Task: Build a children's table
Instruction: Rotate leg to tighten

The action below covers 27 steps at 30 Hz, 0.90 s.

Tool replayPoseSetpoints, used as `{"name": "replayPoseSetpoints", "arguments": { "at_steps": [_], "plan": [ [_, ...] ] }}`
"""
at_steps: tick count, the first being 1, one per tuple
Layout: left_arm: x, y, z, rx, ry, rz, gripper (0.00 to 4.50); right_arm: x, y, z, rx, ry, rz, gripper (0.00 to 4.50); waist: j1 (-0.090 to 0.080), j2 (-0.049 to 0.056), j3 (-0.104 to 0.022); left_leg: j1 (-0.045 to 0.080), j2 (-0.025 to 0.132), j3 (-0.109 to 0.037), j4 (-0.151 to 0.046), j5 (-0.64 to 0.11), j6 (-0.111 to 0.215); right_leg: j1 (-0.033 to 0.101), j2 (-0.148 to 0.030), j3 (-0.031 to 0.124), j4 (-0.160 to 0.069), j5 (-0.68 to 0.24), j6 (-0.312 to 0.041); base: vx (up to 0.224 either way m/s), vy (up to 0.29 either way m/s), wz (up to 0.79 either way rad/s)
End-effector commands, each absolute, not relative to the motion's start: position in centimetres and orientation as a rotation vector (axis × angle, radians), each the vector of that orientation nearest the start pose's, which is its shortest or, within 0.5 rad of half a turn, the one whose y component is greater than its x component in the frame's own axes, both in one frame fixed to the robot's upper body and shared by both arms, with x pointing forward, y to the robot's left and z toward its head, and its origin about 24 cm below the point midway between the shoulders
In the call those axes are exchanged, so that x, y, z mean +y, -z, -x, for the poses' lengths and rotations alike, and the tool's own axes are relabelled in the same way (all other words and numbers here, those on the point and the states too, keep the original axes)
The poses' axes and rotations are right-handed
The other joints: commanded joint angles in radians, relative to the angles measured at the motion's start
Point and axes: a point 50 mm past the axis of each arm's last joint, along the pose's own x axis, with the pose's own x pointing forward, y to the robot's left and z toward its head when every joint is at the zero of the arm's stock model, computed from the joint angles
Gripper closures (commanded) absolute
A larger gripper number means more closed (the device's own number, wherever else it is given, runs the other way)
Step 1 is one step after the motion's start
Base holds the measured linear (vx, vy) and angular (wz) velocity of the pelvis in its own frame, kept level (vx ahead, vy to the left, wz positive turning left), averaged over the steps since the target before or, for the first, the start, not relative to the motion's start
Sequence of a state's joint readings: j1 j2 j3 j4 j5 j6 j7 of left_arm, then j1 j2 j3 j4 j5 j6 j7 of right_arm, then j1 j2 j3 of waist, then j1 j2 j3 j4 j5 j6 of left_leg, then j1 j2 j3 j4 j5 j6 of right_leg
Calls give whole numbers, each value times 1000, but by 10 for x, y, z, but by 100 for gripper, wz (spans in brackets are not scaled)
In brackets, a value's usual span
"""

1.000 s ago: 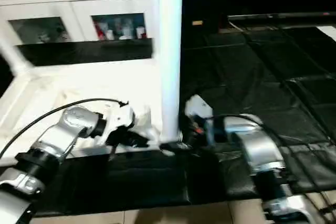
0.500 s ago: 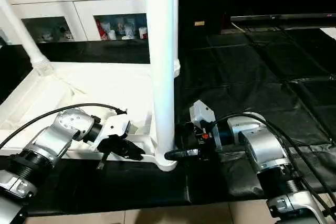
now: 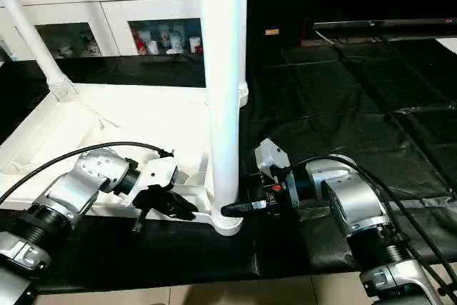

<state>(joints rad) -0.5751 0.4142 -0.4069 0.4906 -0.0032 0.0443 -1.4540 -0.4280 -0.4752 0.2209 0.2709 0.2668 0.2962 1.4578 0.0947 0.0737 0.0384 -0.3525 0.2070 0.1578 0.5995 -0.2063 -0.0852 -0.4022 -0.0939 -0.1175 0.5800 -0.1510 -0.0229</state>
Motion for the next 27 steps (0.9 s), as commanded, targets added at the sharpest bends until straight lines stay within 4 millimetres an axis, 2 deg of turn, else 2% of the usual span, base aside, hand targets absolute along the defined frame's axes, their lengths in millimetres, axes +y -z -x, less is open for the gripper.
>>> {"name": "replayPoseSetpoints", "arguments": {
  "at_steps": [1, 2, 3, 4, 5, 6, 7, 9, 10, 11, 12, 14, 16, 18, 21, 23, 26, 27],
  "plan": [
    [110, -64, -305, 420, 1592, -464, 450, -137, -72, -274, 371, -1557, 80, 248, -5, -15, -67, -2, 20, 8, -67, -133, 86, 61, -48, 48, -63, -296, -175, 0, 0, 0],
    [108, -65, -308, 417, 1562, -447, 450, -134, -70, -274, 377, -1522, 89, 251, -3, -16, -67, 1, 19, 8, -66, -132, 79, 59, -48, 48, -64, -305, -170, 0, 0, 0],
    [106, -67, -311, 415, 1518, -422, 450, -130, -67, -274, 386, -1469, 104, 251, -5, -11, -67, 0, 19, 7, -67, -132, 74, 61, -49, 48, -62, -307, -171, 0, 0, 0],
    [103, -68, -314, 411, 1483, -414, 450, -125, -63, -276, 395, -1404, 108, 253, -6, -15, -64, -1, 16, 8, -67, -130, 63, 60, -47, 47, -65, -320, -160, 0, 0, 0],
    [102, -69, -316, 408, 1459, -411, 450, -122, -61, -277, 400, -1362, 109, 254, -13, -15, -61, -4, 13, 6, -72, -148, 52, 64, -47, 43, -69, -366, -142, 0, 0, 0],
    [98, -70, -319, 404, 1416, -388, 450, -115, -58, -278, 400, -1313, 104, 255, -20, -16, -60, 0, 10, 7, -72, -170, 43, 61, -47, 41, -77, -416, -123, 0, 0, 0],
    [96, -71, -322, 402, 1382, -368, 450, -109, -56, -279, 399, -1275, 101, 255, -23, -17, -59, -2, 8, 6, -72, -173, 40, 63, -48, 40, -79, -432, -115, 0, 0, 0],
    [91, -73, -326, 402, 1333, -339, 450, -102, -54, -284, 399, -1208, 98, 256, -37, -14, -56, 2, 5, 6, -72, -193, 29, 57, -46, 37, -87, -473, -99, 0, 0, 0],
    [88, -73, -328, 404, 1303, -327, 450, -98, -53, -287, 402, -1167, 92, 258, -49, -13, -57, -4, 2, 2, -73, -200, 31, 62, -45, 35, -88, -480, -89, 0, 0, 0],
    [84, -74, -332, 400, 1255, -308, 450, -92, -52, -293, 405, -1089, 73, 259, -52, -14, -58, -4, 2, 2, -72, -203, 34, 61, -45, 34, -90, -480, -87, 0, 0, 0],
    [81, -75, -334, 400, 1216, -292, 450, -88, -52, -298, 410, -1026, 59, 260, -63, -12, -57, -5, 1, 2, -71, -197, 32, 59, -44, 35, -87, -467, -96, 0, 0, 0],
    [72, -78, -342, 389, 1120, -270, 450, -75, -53, -307, 404, -908, 27, 260, -74, -11, -60, -7, 0, -1, -71, -196, 27, 61, -45, 32, -87, -461, -99, 0, 0, 0],
    [66, -81, -347, 375, 1045, -244, 450, -64, -55, -311, 394, -874, 8, 260, -80, -12, -62, -6, -2, 0, -69, -188, 32, 60, -44, 33, -88, -437, -106, 0, 0, 0],
    [61, -83, -349, 365, 1005, -221, 450, -56, -57, -312, 376, -869, -2, 260, -81, -13, -69, -10, 2, 0, -66, -131, 56, 65, -45, 38, -76, -327, -139, 0, 0, 0],
    [55, -86, -349, 352, 991, -195, 450, -49, -62, -315, 327, -862, -40, 260, -77, -10, -74, -14, 2, 2, -61, -63, 91, 69, -47, 41, -61, -199, -186, 0, 0, 0],
    [55, -86, -349, 351, 993, -196, 450, -49, -63, -315, 321, -861, -52, 190, -76, -11, -74, -15, 2, 2, -60, -50, 108, 71, -46, 42, -57, -159, -201, 0, 0, 0],
    [59, -86, -349, 350, 994, -209, 450, -52, -64, -315, 311, -866, -70, 187, -77, -11, -71, -13, 5, 3, -62, -65, 116, 71, -46, 41, -58, -170, -208, 0, 0, 0],
    [61, -85, -349, 348, 1000, -219, 450, -54, -65, -314, 306, -873, -79, 167, -77, -11, -70, -13, 4, 3, -63, -74, 114, 72, -46, 41, -60, -184, -206, 0, 0, 0]
  ]
}}
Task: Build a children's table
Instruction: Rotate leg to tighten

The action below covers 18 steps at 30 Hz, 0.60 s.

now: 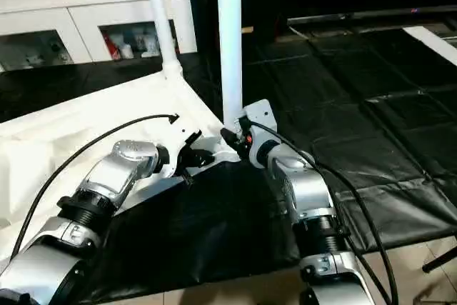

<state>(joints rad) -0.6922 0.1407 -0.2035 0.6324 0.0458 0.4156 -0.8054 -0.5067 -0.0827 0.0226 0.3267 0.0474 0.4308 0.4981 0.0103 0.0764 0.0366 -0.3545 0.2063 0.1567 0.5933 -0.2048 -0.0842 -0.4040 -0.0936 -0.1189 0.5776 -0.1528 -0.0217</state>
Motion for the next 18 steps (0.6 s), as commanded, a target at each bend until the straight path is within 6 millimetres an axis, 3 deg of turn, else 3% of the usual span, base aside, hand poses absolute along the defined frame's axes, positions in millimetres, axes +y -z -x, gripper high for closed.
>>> {"name": "replayPoseSetpoints", "arguments": {
  "at_steps": [1, 3, 5, 7, 10, 12, 18],
  "plan": [
    [62, -85, -348, 348, 1002, -222, 450, -55, -65, -314, 304, -875, -82, 151, 8, -13, -68, -9, 6, 4, -58, -90, 107, 73, -48, 43, -60, -207, -201, 0, 0, 0],
    [74, -81, -345, 348, 1043, -299, 450, -72, -66, -314, 292, -891, -111, 132, 9, -12, -67, -10, 7, 3, -59, -105, 106, 75, -48, 43, -61, -219, -192, 0, 0, 0],
    [76, -80, -344, 350, 1050, -307, 450, -74, -66, -313, 293, -895, -114, 104, 8, -12, -68, -11, 9, 2, -59, -101, 107, 75, -49, 45, -58, -195, -197, 0, 0, 0],
    [87, -78, -340, 352, 1113, -302, 450, -95, -68, -312, 277, -951, -82, 96, 9, -12, -68, -9, 8, 4, -58, -102, 108, 75, -48, 44, -58, -191, -203, 0, 0, 0],
    [93, -76, -337, 356, 1164, -321, 450, -106, -69, -311, 272, -982, -60, 71, 14, -15, -69, -11, 10, 4, -58, -101, 114, 76, -49, 46, -56, -186, -206, 0, 0, 0],
    [101, -72, -328, 368, 1270, -356, 450, -125, -72, -307, 270, -1074, -18, 51, 19, -14, -69, -9, 11, 4, -57, -98, 115, 74, -51, 45, -55, -187, -209, 0, 0, 0],
    [114, -68, -317, 404, 1404, -409, 450, -144, -75, -301, 292, -1194, 61, 12, 42, -16, -66, -4, 17, 9, -59, -120, 110, 67, -49, 46, -57, -231, -203, 0, 0, 0]
  ]
}}
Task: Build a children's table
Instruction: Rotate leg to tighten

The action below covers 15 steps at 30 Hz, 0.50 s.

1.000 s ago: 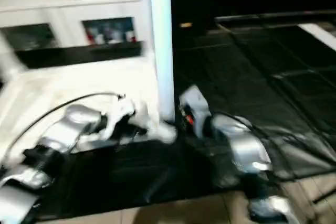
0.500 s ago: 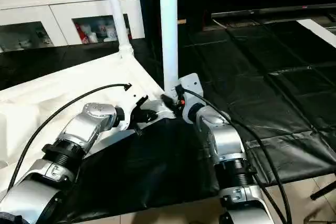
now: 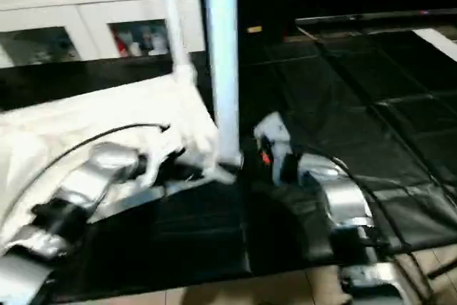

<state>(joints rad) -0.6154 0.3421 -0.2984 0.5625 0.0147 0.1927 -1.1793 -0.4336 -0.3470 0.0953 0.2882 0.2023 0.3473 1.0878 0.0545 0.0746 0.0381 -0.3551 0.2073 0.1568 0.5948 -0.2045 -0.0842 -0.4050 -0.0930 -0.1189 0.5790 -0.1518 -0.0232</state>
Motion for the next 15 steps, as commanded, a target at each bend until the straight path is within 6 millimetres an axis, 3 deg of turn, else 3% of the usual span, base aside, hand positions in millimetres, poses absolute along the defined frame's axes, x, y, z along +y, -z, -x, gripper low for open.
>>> {"name": "replayPoseSetpoints", "arguments": {
  "at_steps": [1, 4, 5, 6, 7, 11, 15],
  "plan": [
    [116, -67, -313, 407, 1454, -420, 450, -147, -76, -299, 300, -1244, 70, 4, 5, -14, -67, -2, 18, 8, -61, -124, 105, 67, -51, 47, -58, -245, -197, 0, 0, 0],
    [121, -67, -309, 420, 1508, -448, 450, -151, -79, -296, 317, -1326, 70, 4, 16, -13, -69, 1, 21, 8, -61, -124, 105, 65, -50, 49, -53, -224, -204, 0, 0, 0],
    [124, -66, -306, 436, 1550, -476, 450, -154, -80, -293, 329, -1389, 97, 4, 19, -21, -68, -2, 21, 9, -61, -123, 108, 65, -50, 50, -52, -215, -206, 0, 0, 0],
    [124, -66, -306, 437, 1553, -478, 450, -154, -80, -293, 329, -1392, 100, 4, 23, -18, -69, -1, 21, 8, -61, -124, 107, 66, -51, 49, -50, -218, -206, 0, 0, 0],
    [128, -67, -304, 452, 1596, -514, 450, -158, -80, -292, 350, -1450, 153, 4, 31, -22, -68, 0, 20, 10, -61, -129, 104, 63, -53, 49, -53, -245, -200, 0, 0, 0],
    [129, -68, -302, 458, 1624, -519, 450, -159, -81, -293, 356, -1474, 155, 4, 35, -22, -66, 0, 20, 10, -62, -126, 94, 62, -53, 51, -55, -278, -187, 0, 0, 0],
    [126, -68, -298, 452, 1673, -539, 450, -156, -82, -295, 354, -1509, 150, 30, 37, -25, -69, -1, 22, 9, -61, -108, 94, 62, -53, 50, -48, -240, -201, 0, 0, 0]
  ]
}}
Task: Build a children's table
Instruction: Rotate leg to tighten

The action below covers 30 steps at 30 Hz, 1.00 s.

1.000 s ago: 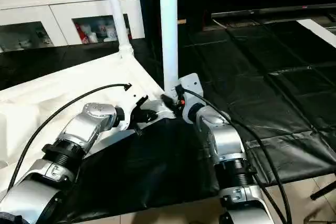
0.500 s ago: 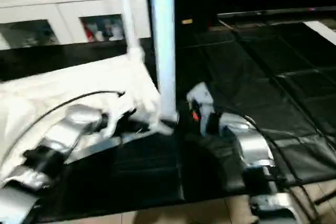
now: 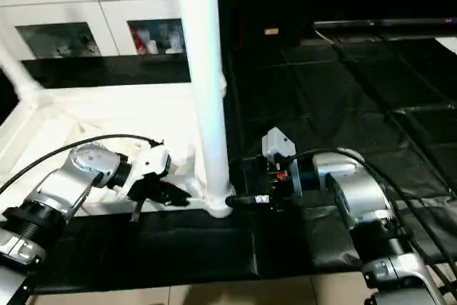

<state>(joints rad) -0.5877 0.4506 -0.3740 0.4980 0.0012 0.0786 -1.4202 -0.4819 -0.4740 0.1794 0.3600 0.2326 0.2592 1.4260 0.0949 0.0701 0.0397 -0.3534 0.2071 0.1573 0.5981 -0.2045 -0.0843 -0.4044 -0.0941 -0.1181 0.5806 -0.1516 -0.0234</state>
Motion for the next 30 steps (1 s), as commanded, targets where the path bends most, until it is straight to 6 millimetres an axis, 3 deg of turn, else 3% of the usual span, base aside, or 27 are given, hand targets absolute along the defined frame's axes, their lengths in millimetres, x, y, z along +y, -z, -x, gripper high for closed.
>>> {"name": "replayPoseSetpoints", "arguments": {
  "at_steps": [1, 23, 29, 30],
  "plan": [
    [126, -68, -297, 453, 1680, -539, 450, -155, -82, -295, 346, -1512, 156, 40, -4, -21, -70, -3, 22, 9, -64, -107, 96, 62, -51, 50, -51, -240, -201, 0, 0, 0],
    [121, -66, -293, 447, 1706, -548, 450, -145, -74, -290, 390, -1613, 112, 237, 3, -25, -70, -4, 22, 9, -63, -100, 95, 61, -51, 49, -53, -268, -185, 0, 0, 0],
    [116, -66, -299, 450, 1607, -488, 450, -140, -70, -287, 395, -1574, 54, 253, 4, -28, -70, -4, 21, 10, -63, -97, 93, 62, -50, 50, -52, -261, -189, 0, 0, 0],
    [114, -66, -301, 445, 1584, -475, 450, -139, -70, -287, 392, -1559, 44, 254, 4, -26, -67, -2, 20, 11, -64, -117, 85, 60, -51, 49, -59, -308, -173, 0, 0, 0]
  ]
}}
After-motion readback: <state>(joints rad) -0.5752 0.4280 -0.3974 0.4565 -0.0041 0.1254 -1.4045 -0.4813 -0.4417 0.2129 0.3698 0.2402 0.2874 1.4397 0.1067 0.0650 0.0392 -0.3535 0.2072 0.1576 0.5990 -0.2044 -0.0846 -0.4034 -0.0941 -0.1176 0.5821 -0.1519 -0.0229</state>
